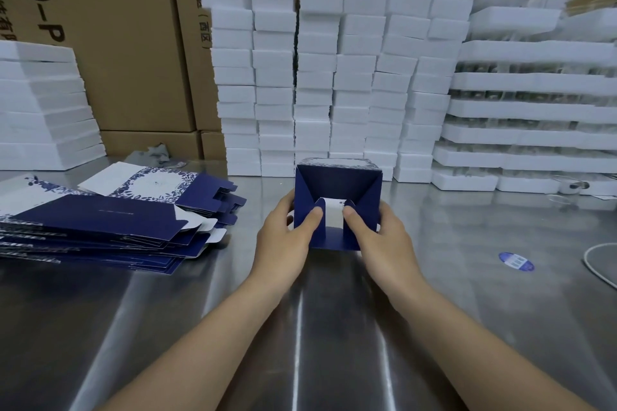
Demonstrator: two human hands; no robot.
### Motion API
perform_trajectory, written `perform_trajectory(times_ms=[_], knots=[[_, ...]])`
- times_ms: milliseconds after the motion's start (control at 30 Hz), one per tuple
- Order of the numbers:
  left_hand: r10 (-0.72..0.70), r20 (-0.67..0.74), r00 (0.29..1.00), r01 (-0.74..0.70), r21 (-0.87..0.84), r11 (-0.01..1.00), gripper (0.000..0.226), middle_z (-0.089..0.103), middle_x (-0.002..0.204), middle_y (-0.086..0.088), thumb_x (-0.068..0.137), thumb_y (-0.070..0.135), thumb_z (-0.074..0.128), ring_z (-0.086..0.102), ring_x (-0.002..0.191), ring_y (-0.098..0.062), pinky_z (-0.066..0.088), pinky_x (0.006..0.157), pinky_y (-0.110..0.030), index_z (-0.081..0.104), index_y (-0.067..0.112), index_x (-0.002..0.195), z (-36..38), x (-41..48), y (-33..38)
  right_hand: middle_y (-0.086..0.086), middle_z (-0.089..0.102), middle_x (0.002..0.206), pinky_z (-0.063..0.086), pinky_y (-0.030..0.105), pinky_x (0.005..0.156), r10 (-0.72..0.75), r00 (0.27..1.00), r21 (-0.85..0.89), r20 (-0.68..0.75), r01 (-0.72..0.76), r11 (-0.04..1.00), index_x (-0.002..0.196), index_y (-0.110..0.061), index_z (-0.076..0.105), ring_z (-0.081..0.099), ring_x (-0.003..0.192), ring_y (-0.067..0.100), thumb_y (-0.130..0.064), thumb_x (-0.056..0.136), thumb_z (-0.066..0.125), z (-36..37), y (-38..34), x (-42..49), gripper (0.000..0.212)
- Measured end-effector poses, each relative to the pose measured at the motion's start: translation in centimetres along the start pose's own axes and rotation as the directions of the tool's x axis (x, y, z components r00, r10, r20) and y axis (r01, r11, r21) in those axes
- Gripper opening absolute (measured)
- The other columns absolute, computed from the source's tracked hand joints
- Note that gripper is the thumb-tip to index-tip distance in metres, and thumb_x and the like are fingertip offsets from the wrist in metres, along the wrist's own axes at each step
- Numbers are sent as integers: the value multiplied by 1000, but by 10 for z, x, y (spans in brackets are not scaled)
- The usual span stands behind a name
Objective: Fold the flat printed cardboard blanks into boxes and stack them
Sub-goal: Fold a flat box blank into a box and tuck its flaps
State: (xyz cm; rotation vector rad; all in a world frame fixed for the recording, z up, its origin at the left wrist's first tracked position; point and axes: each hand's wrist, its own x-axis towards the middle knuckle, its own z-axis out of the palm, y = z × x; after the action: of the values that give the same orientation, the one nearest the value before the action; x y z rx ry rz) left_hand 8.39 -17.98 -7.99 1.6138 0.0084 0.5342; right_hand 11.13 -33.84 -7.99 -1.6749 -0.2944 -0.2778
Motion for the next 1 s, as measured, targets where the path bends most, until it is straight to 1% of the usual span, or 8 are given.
perform_trajectory(times_ms=[100, 200, 367, 500, 600, 800, 900, 1000], knots=[[20, -12, 1000, -20, 56, 998, 27, 70, 116, 28, 103, 36, 67, 65, 113, 2, 60, 88, -24, 60, 53, 123, 0, 1, 0, -35, 70, 93, 48, 17, 69, -18, 1000, -113, 6, 19, 993, 108, -42, 64, 66, 86, -10, -49, 103, 62, -1, 4, 3, 10], [12, -26, 1000, -10, 71, 997, 35, 70, 127, 13, 104, 35, 66, 67, 117, -11, 62, 96, -43, 61, 38, 138, -1, 4, 0, -40, 68, 91, 48, 19, 70, -28, 1000, -181, 8, 29, 983, 101, -44, 62, 65, 86, -11, -51, 104, 59, -3, 6, 7, 8], [0, -63, 998, 6, 92, 996, 32, 74, 123, 6, 103, 30, 67, 71, 113, -21, 60, 96, -55, 66, 31, 135, -5, 7, -4, -20, 72, 95, 50, 24, 74, -17, 1000, -232, -23, 11, 973, 105, -36, 66, 68, 90, 3, -45, 107, 55, -5, 10, 11, 15], [13, -85, 996, 2, 177, 984, 28, 75, 116, 8, 106, 31, 62, 71, 107, -17, 61, 88, -42, 68, 32, 133, -9, 12, -8, -14, 58, 74, 39, 29, 63, -18, 998, -328, -66, -5, 945, 77, -34, 56, 54, 72, 12, -39, 109, 50, -10, 12, 17, 33], [43, -104, 994, -16, 250, 968, 24, 75, 110, 5, 108, 29, 58, 69, 98, -17, 48, 70, -25, 69, 29, 129, -11, 15, -11, -14, 48, 65, 36, 28, 60, -19, 997, -347, -75, -9, 938, 68, -35, 45, 44, 64, 8, -38, 109, 50, -11, 12, 18, 42], [25, -110, 994, 5, 267, 964, 24, 71, 113, 18, 104, 32, 62, 68, 101, -5, 54, 79, -28, 64, 37, 128, -12, 13, -6, -15, 66, 89, 42, 20, 66, 18, 1000, -323, -16, -23, 946, 96, -32, 67, 59, 80, 3, -42, 107, 53, -12, 9, 17, 21], [-35, -90, 995, 50, 177, 983, 23, 67, 111, 24, 100, 38, 68, 67, 99, 2, 50, 72, -18, 61, 39, 122, -11, 12, -4, -12, 74, 110, 46, 22, 75, 58, 998, -280, 8, -53, 959, 120, -29, 72, 67, 101, 10, -52, 104, 55, -12, 6, 15, 33], [-106, -63, 992, 110, 59, 992, 28, 72, 111, 18, 94, 45, 74, 70, 95, 2, 51, 69, -15, 60, 39, 117, -8, 8, -4, -13, 76, 109, 51, 32, 85, 81, 997, -258, 5, -77, 963, 119, -30, 73, 70, 104, 12, -65, 97, 59, -12, 6, 14, 43]])
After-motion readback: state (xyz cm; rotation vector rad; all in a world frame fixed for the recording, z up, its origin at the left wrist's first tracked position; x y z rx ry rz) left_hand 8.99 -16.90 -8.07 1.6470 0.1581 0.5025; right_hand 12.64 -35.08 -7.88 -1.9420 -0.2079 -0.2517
